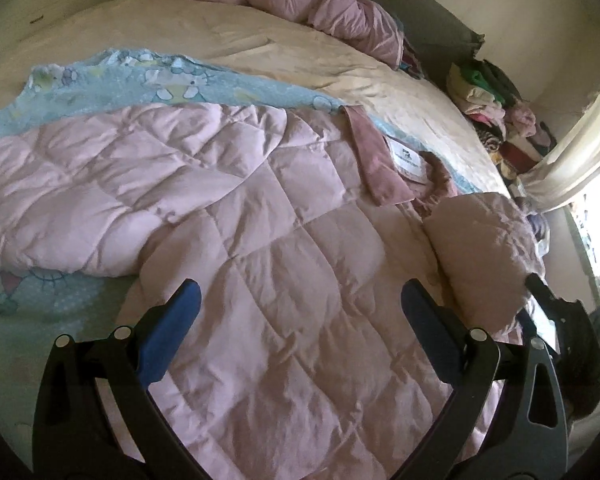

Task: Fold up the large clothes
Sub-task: 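Lift the sleeve cuff with the right tool and carry it across the jacket front, then lay the sleeve on the jacket front and open the right tool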

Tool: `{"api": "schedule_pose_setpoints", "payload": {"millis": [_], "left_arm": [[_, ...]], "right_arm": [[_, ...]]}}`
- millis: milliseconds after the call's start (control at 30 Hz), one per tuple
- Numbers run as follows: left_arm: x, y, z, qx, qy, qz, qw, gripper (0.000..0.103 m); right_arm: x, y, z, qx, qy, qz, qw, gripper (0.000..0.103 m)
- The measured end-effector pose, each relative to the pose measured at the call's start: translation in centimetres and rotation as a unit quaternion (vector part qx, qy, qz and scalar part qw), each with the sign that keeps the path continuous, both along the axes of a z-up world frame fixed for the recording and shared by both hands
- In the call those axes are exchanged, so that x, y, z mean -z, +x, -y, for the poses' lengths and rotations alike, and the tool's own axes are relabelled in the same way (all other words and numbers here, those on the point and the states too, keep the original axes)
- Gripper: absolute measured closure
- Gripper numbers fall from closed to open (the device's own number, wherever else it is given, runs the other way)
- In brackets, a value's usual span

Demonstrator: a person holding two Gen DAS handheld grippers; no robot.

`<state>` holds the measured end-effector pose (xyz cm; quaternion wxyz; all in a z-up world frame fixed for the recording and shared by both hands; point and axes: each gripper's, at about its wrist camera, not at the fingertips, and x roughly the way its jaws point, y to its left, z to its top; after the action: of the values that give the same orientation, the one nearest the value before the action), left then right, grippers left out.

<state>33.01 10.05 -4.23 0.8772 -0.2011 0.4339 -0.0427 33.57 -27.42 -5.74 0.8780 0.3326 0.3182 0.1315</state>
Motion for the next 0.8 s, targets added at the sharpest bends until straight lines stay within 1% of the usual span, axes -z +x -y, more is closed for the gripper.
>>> {"api": "schedule_pose_setpoints", "payload": {"millis": [33,133,233,267,333,433,467,533,600,633,667,800], "left_arm": [[0.0,0.0,-0.1,0.000,-0.007,0.001,1.0000,0.009],[-0.3,-0.1,-1.0,-0.013,-0.028,0.014,0.9994,0.009],[-0.5,-0.3,-1.8,-0.023,-0.051,0.027,0.9981,0.009],[-0.5,-0.3,-2.0,-0.024,-0.059,0.029,0.9975,0.009],[-0.5,-0.4,-2.3,-0.026,-0.070,0.032,0.9967,0.009],[-0.2,-0.1,-2.4,-0.022,-0.085,0.029,0.9957,0.009],[-0.1,-0.1,-2.4,-0.019,-0.093,0.027,0.9951,0.009],[0.3,0.1,-2.3,-0.013,-0.113,0.024,0.9933,0.009],[0.7,0.3,-2.3,-0.009,-0.132,0.022,0.9909,0.009],[0.9,0.4,-2.4,-0.006,-0.146,0.023,0.9890,0.009],[0.9,0.3,-2.3,-0.004,-0.153,0.025,0.9880,0.009],[1.3,0.5,-2.3,0.000,-0.183,0.028,0.9828,0.009]], "right_arm": [[-0.7,0.2,-0.6,-0.027,0.003,0.015,1.000,0.076],[-3.0,-0.2,-3.7,-0.084,-0.051,0.064,0.993,0.077],[-3.5,-0.6,-6.9,-0.136,-0.093,0.080,0.983,0.077],[-3.4,-0.8,-8.1,-0.154,-0.110,0.082,0.978,0.079],[-2.9,-0.8,-9.6,-0.178,-0.126,0.080,0.973,0.079],[-1.8,-1.1,-12.1,-0.217,-0.167,0.069,0.959,0.080],[-1.4,-1.1,-12.7,-0.232,-0.168,0.065,0.956,0.080],[-0.6,-1.2,-13.8,-0.248,-0.169,0.052,0.952,0.080],[0.2,-1.4,-14.6,-0.262,-0.181,0.045,0.947,0.080],[0.3,-1.6,-14.8,-0.267,-0.188,0.044,0.944,0.080],[0.4,-1.6,-15.1,-0.269,-0.192,0.044,0.943,0.077],[0.3,-2.0,-15.7,-0.281,-0.199,0.044,0.938,0.075]]}}
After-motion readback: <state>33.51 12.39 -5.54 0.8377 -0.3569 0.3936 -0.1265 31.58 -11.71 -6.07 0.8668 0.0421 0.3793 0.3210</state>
